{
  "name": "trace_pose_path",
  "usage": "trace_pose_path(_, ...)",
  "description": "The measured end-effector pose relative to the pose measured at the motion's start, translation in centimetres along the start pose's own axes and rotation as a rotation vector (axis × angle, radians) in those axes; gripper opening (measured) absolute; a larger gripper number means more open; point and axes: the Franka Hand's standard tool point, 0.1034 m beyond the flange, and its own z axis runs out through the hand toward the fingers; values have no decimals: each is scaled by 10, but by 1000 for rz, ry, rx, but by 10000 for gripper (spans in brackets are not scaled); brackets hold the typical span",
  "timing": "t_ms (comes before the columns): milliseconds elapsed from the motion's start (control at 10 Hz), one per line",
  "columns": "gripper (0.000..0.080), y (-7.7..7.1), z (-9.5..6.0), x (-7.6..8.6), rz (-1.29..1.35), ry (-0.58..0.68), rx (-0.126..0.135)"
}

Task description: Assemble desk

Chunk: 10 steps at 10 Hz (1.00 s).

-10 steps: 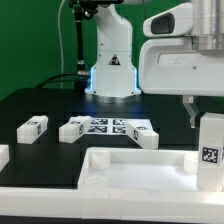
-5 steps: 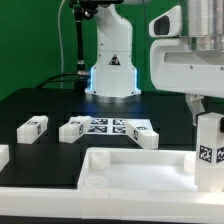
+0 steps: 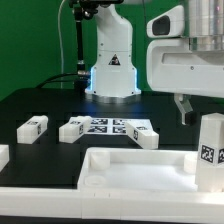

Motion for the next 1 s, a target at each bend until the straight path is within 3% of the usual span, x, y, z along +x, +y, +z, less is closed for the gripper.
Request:
trace_pose_path(600, 648, -1, 0, 0, -437, 3, -2)
trace_pose_path(700, 648, -1, 0, 0, -528, 7, -8)
trace_pose_path(800, 649, -2, 1, -1, -629, 22, -34)
trace_pose_path(1000, 648, -3, 1, -2, -772, 31, -46)
